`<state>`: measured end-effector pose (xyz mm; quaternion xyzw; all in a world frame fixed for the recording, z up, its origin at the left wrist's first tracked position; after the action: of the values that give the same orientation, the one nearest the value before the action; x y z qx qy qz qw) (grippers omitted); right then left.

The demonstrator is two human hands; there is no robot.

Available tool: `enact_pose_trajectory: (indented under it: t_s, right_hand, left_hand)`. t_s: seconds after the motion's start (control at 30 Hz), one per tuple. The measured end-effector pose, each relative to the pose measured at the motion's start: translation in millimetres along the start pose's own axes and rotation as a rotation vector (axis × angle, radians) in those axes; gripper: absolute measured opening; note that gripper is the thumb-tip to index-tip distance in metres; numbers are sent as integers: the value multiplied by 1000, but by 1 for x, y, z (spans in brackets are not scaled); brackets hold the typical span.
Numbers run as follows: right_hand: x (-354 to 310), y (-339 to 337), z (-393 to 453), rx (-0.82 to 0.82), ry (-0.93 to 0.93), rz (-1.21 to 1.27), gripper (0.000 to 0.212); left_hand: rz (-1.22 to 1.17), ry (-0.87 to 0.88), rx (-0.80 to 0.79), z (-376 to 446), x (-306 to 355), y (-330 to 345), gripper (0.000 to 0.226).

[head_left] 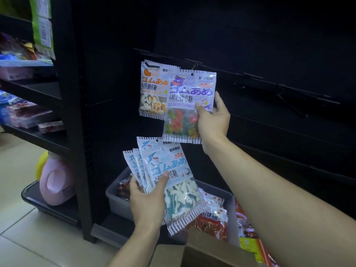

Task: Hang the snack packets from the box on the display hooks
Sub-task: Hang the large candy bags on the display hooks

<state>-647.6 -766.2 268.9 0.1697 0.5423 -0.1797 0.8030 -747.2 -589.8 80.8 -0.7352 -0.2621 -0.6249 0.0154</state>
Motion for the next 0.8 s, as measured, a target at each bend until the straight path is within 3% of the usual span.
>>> enact_pose_trajectory:
  t_s: [0.4, 0.63, 0.8]
  right_hand:
    - [20, 8, 33, 68, 75, -44, 39]
    - [41, 19, 82, 96, 169, -157, 4]
    - [59, 22, 111, 76, 230, -140, 11]
  left_hand:
    - [-17, -10, -2, 1, 2, -2, 56]
    - [-18, -8, -43, 8, 11, -2, 53]
    - [-9, 5, -52, 13, 13, -2, 43]
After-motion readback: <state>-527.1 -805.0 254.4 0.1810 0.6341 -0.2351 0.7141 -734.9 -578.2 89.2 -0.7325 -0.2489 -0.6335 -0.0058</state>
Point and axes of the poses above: each hand's wrist, its own z-axis towards the middle knuckle, its own y-axis out of the palm, x = y × z, the point moved 8 cm from there along z, towards the middle knuckle, and after that the axes turned 1 degree about -y, right-handed, at the moved point
